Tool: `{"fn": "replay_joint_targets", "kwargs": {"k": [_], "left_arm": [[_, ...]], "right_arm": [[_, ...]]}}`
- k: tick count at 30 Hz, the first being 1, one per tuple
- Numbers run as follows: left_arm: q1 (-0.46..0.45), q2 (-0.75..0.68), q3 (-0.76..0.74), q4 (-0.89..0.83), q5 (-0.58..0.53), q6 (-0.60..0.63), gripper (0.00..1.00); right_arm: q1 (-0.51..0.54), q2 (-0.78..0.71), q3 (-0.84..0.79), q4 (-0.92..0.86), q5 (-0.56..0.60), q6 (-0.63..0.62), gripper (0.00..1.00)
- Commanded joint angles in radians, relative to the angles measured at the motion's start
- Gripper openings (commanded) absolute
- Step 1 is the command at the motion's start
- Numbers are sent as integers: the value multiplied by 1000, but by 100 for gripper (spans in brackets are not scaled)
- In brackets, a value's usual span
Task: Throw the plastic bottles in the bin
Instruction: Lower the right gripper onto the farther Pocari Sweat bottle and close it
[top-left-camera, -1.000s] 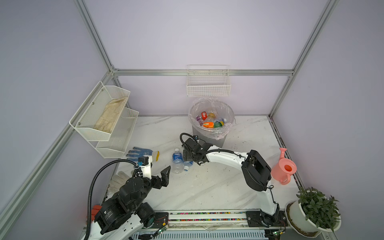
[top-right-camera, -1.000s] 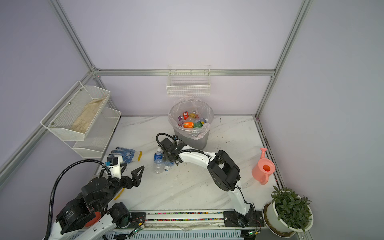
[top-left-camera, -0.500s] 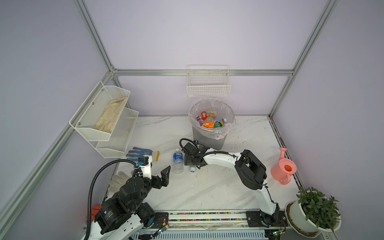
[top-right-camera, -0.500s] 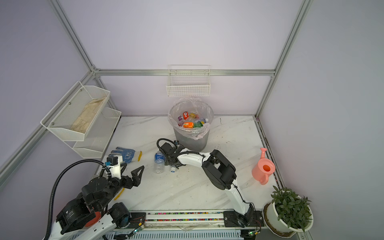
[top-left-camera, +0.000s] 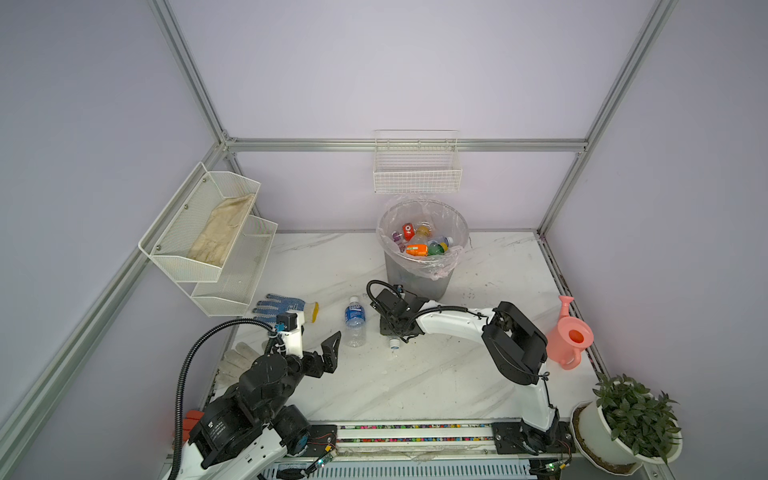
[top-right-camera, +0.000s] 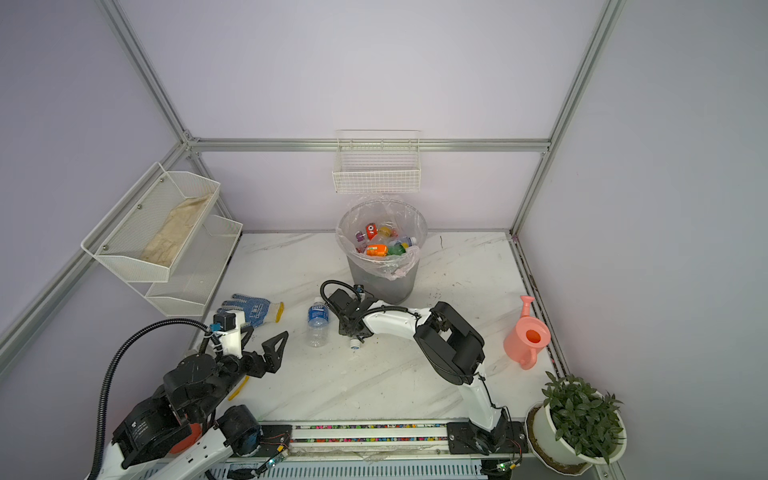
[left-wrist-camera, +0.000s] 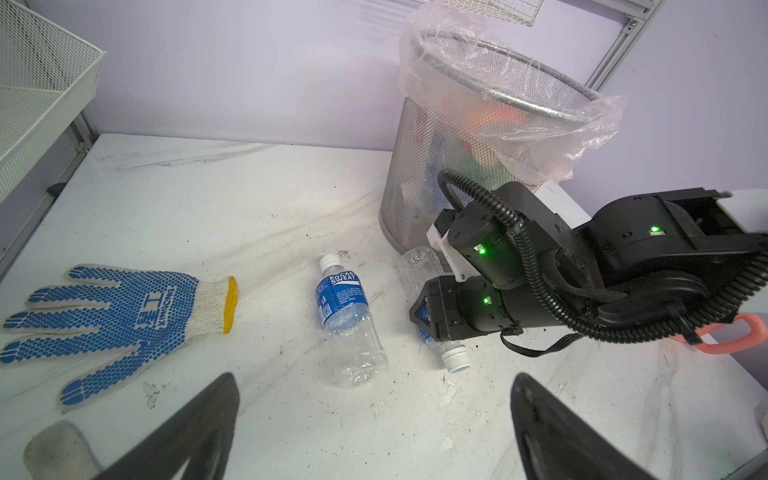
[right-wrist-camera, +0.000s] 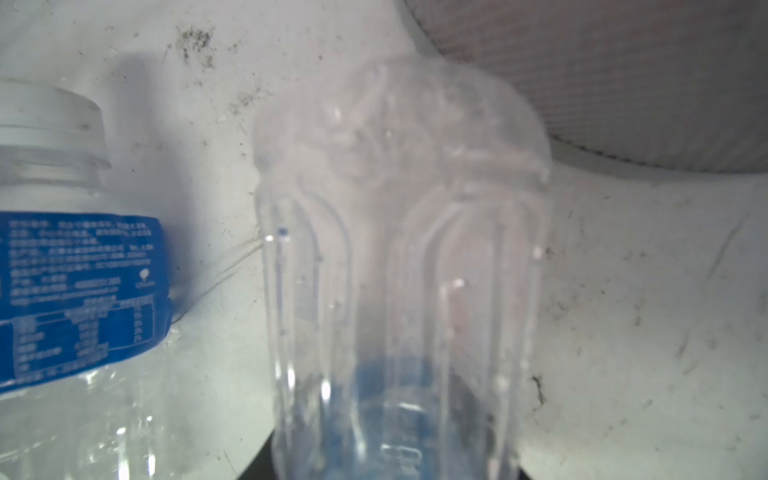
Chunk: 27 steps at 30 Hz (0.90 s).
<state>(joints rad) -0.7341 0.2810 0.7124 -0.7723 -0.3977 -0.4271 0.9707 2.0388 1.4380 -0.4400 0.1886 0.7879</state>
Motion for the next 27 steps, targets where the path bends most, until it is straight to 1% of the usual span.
{"fn": "replay_joint_targets", "kwargs": {"k": [1,7,16,21,27], "left_arm": [[1,-2,-19,28,-10,1,100],[1,-3,-19,27,-12,1,100],[1,-4,-19,27,-12,-1,100],[1,-6,-19,27,-14,-2,100],[1,-7,-20,27,-12,-3,100]], "right_arm": [[22,-62,-4,-44,36,-6,30],[69,-100,57,-115,94,-40,30],[177,-104,264,-265,230,-89,30],[227,-96,417,-351,307,-124,29],[251,-90,617,-437,376,-191,29]]}}
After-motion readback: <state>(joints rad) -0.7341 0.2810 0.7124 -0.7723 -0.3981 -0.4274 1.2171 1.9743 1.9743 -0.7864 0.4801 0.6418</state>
